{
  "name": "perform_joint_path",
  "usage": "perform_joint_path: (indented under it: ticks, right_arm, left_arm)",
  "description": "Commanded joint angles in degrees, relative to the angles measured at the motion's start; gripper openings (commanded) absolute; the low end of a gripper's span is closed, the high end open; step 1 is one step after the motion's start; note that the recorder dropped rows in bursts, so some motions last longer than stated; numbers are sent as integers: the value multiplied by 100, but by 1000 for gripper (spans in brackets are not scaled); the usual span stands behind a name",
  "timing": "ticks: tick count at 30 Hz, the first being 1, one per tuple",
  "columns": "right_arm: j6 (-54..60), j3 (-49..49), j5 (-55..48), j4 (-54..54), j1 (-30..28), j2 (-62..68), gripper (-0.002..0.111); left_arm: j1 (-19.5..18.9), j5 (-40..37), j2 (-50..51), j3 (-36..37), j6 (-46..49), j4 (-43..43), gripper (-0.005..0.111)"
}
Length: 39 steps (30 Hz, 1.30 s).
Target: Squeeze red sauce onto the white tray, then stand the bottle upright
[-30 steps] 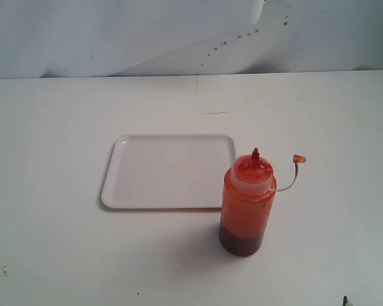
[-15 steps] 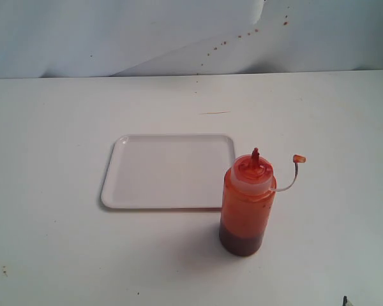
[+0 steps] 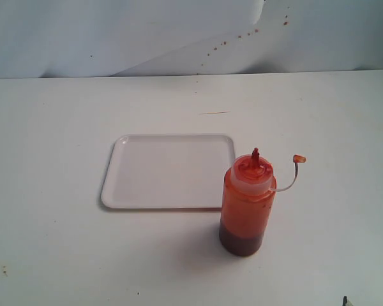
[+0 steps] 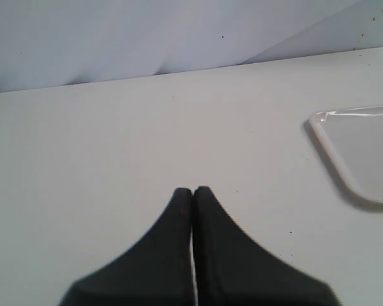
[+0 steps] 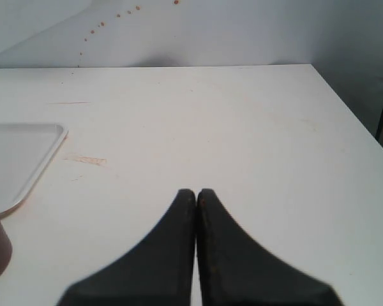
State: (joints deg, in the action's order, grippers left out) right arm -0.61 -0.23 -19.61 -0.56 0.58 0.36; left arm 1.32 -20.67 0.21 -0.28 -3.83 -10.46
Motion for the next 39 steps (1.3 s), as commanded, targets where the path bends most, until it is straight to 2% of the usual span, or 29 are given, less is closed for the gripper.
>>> perform_joint_path:
  ticks: [1,3,6,8,11,13,15,17,20,24,28,30,33,38,39]
  right_arm:
    - [14,23,4,14,0,-36,0]
    - [14,23,4,14,0,-36,0]
    - [14,23,4,14,0,-36,0]
    - [14,23,4,14,0,-36,0]
    - [14,23,4,14,0,-36,0]
    - [14,23,4,14,0,-36,0]
    - [14,23,4,14,0,-36,0]
    - [14,23,4,14,0,-36,0]
    - [14,23,4,14,0,-36,0]
    - [14,23,4,14,0,-36,0]
    - [14,23,4,14,0,-36,0]
    - [14,23,4,14,0,-36,0]
    - [14,23,4,14,0,-36,0]
    - [14,23,4,14,0,-36,0]
    - [14,23,4,14,0,-36,0]
  left_arm:
    - [21,440,-21,28,-29,-27,0]
    - [21,674,-21,28,-42,218,0]
    - [21,1203,-21,28,-67,1364,0]
    - [21,1842,-21,28,-79,2506,0]
    - [21,3164,-21,28,-147,3628,0]
    - [21,3922,-21,28,-563,4061,0]
    - [21,4554,-21,24,-1486,4086,0]
    - [21,5093,-21,-78,-2249,3704,0]
    - [21,5703,147,-282,-2425,2581,0]
    - [21,5693,1121,-886,-2462,1046,0]
    - [21,6033,3067,-1525,-2454,38,0]
    - [21,6566,4267,-1797,-2555,-266,0]
    - [21,7326,5996,-2110,-3196,-990,0]
    - [21,8988,8680,-2566,-3299,-2502,0]
    - [21,9063,9204,-2649,-3299,-2728,0]
